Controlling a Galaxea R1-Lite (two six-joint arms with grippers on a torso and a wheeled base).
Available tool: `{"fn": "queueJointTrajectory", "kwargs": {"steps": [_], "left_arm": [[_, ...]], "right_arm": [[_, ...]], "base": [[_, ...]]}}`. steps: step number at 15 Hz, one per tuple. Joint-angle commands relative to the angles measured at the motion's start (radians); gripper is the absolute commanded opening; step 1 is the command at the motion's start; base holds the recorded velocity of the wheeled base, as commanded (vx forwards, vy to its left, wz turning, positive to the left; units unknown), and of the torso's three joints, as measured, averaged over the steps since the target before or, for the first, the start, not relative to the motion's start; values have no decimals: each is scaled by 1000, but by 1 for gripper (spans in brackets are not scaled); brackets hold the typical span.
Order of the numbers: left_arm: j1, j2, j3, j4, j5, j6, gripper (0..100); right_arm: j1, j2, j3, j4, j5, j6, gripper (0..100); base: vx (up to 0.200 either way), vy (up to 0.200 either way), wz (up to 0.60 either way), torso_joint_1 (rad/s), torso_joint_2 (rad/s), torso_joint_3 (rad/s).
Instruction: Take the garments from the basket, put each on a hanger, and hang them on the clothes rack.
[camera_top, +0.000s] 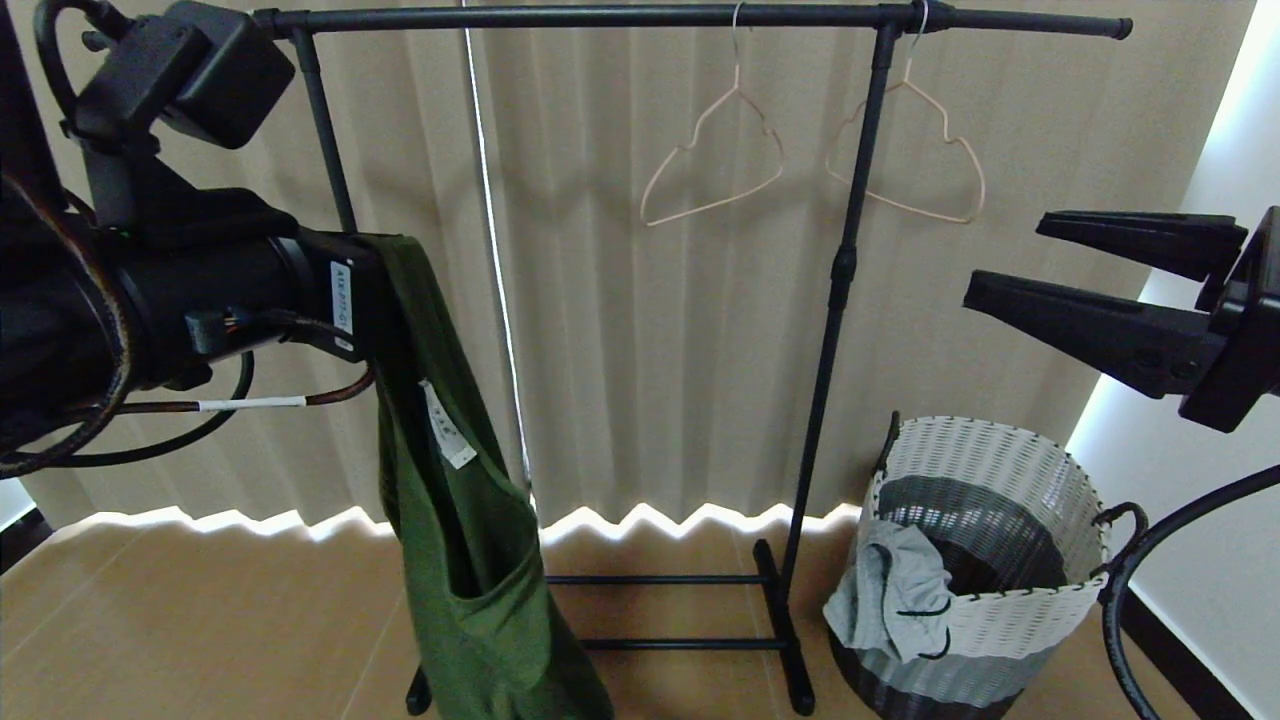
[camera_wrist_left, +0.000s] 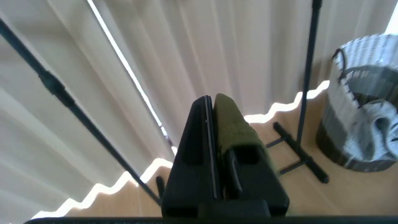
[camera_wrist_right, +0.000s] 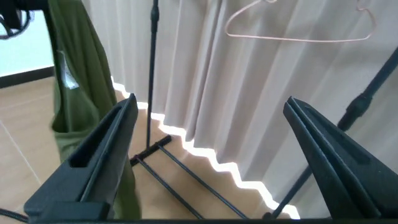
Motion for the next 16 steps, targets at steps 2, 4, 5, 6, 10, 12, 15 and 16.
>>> {"fn": "queueJointTrajectory", "kwargs": {"steps": [2, 4, 5, 6, 10, 12, 15, 16], "left_arm": [[8, -2, 12, 0, -1, 5, 0], [8, -23, 32, 3, -1, 5, 0], [8, -55, 66, 3, -1, 5, 0], [9, -89, 98, 3, -2, 5, 0], [35, -216, 204, 6, -10, 5, 0], [51, -236, 224, 6, -10, 5, 0], [62, -267, 250, 4, -18, 4, 0], [62, -272, 251, 4, -18, 5, 0]], "right_arm": [[-8, -9, 22, 2, -4, -44, 100], [-45, -12, 34, 3, -25, -55, 100], [-80, -17, 43, 3, -68, -69, 100], [-91, -21, 49, 11, -111, -80, 100], [-96, -50, 106, 2, -351, -83, 100], [-97, -80, 123, 2, -371, -103, 100], [-137, -138, 187, 3, -372, -189, 100], [-163, -144, 204, 3, -372, -212, 100]], "base": [[0, 0, 0, 0, 0, 0], [0, 0, 0, 0, 0, 0], [0, 0, 0, 0, 0, 0], [0, 0, 0, 0, 0, 0], [0, 0, 0, 0, 0, 0], [0, 0, 0, 0, 0, 0], [0, 0, 0, 0, 0, 0], [0, 0, 0, 0, 0, 0]]}}
